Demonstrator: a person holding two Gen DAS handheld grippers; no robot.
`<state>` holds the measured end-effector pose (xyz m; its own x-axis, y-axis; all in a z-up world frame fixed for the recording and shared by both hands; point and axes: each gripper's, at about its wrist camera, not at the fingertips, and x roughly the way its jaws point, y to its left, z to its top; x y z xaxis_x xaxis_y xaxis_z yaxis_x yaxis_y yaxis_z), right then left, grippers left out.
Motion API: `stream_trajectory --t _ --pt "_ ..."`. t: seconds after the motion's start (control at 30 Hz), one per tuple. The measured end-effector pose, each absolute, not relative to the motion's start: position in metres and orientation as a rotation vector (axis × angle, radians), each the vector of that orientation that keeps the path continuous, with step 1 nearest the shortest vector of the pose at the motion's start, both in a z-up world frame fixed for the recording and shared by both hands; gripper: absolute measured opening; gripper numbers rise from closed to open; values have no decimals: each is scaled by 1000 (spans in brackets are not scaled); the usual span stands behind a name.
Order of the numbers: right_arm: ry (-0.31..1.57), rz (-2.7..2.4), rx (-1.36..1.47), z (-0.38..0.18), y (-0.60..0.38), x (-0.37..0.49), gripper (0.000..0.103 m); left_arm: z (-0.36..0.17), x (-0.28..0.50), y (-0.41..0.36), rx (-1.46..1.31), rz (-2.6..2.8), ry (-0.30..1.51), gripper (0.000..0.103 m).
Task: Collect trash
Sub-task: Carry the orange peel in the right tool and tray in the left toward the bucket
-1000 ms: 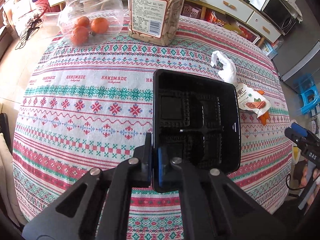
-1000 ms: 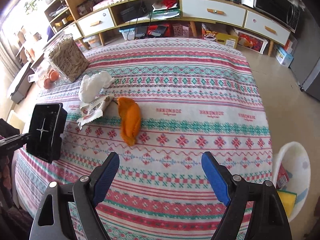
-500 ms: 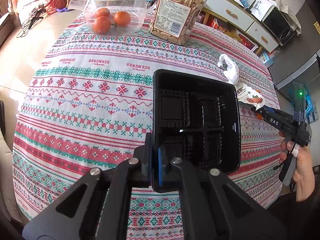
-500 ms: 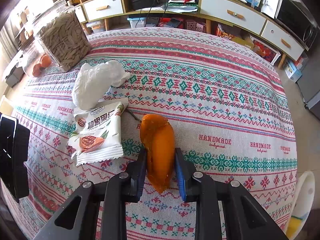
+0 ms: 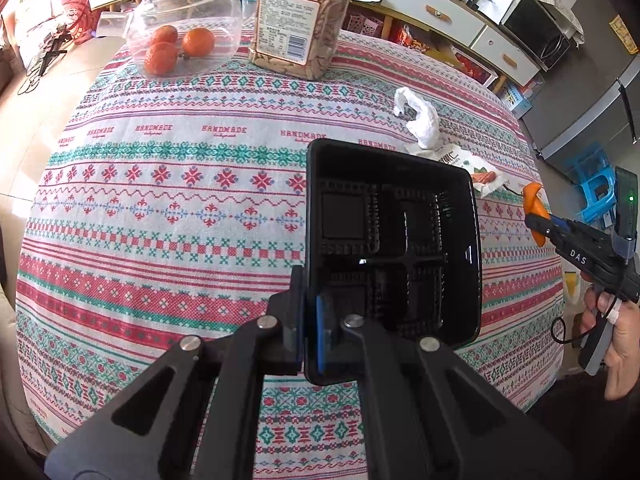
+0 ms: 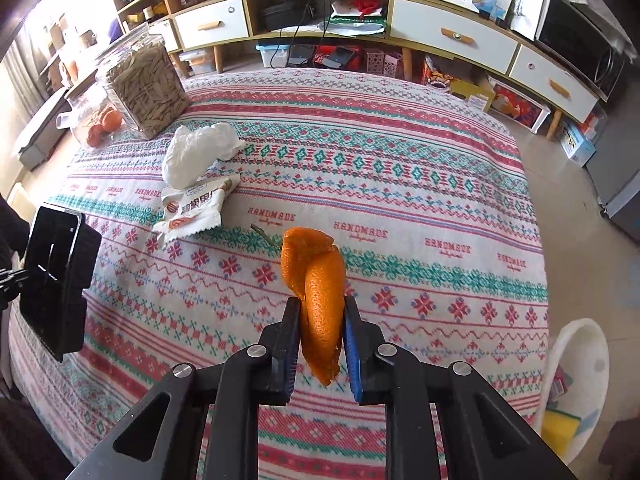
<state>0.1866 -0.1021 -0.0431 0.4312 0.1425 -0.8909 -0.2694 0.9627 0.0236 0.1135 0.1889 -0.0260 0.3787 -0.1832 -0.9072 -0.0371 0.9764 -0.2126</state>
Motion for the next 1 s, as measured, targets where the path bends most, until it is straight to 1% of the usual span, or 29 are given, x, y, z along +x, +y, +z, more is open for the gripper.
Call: stream_trajectory --t 0.23,0.53,0.83,1.0 --pt "1086 227 -90 -30 -161 152 21 -26 112 151 -174 -135 1189 5" --pt "1092 170 28 -29 -238 121 21 -29 114 77 -121 -238 1213 5" --pt "1064 39 154 -19 -343 96 21 -25 133 -21 -46 -362 1209 5" --pt "1056 -11 212 -19 -389 79 21 -31 141 -92 -9 -435 1227 5"
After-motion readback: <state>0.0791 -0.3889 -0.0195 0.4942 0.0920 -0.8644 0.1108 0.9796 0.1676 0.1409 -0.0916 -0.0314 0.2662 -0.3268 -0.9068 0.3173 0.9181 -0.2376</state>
